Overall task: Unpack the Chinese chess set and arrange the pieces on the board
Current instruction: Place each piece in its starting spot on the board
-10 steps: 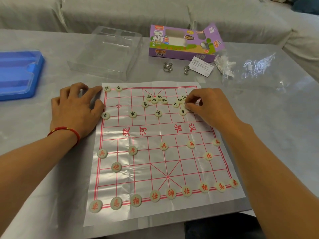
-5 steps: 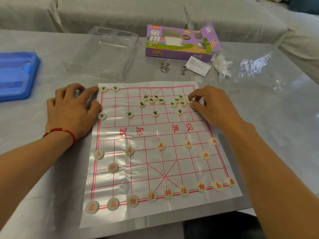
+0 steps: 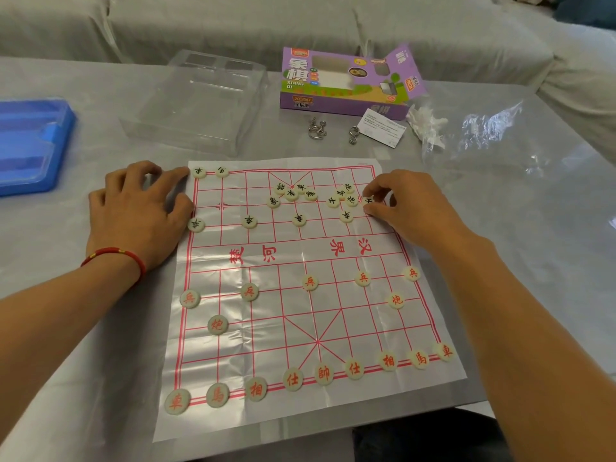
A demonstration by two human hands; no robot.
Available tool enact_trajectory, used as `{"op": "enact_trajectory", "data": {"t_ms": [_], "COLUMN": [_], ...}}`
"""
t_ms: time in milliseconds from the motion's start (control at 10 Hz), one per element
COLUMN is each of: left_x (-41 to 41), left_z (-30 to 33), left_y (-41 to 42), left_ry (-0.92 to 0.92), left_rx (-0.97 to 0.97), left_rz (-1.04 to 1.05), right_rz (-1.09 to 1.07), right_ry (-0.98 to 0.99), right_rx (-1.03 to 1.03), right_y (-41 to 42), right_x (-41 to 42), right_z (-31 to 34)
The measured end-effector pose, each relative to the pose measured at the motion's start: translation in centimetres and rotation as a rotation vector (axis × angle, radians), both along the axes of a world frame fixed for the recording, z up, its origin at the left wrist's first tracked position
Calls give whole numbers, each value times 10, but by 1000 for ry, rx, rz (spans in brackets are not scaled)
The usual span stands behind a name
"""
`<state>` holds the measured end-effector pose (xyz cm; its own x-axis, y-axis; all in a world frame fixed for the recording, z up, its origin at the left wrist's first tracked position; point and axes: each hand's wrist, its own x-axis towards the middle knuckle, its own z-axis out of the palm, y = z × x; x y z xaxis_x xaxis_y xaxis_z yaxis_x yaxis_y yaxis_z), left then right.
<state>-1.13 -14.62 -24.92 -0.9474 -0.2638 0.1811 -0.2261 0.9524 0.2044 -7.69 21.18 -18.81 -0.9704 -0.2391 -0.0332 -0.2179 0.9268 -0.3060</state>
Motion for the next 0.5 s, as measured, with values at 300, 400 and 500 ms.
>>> {"op": "enact_trajectory", "data": {"t_ms": [300,400,500], "left_x": [0,0,0], "left_z": [0,0,0], "left_y": [1,2,1], "left_ry": [1,9,1], "left_rx": [2,-5,1], "left_rz": [14,14,18], "right_rz": [9,62,141], "right_ry": [67,86,104], "right_rx": [-122,-128,-130], "right_y": [-11,-28,-51], "right_x": [0,-12,-32], "right_z": [14,16,19]}}
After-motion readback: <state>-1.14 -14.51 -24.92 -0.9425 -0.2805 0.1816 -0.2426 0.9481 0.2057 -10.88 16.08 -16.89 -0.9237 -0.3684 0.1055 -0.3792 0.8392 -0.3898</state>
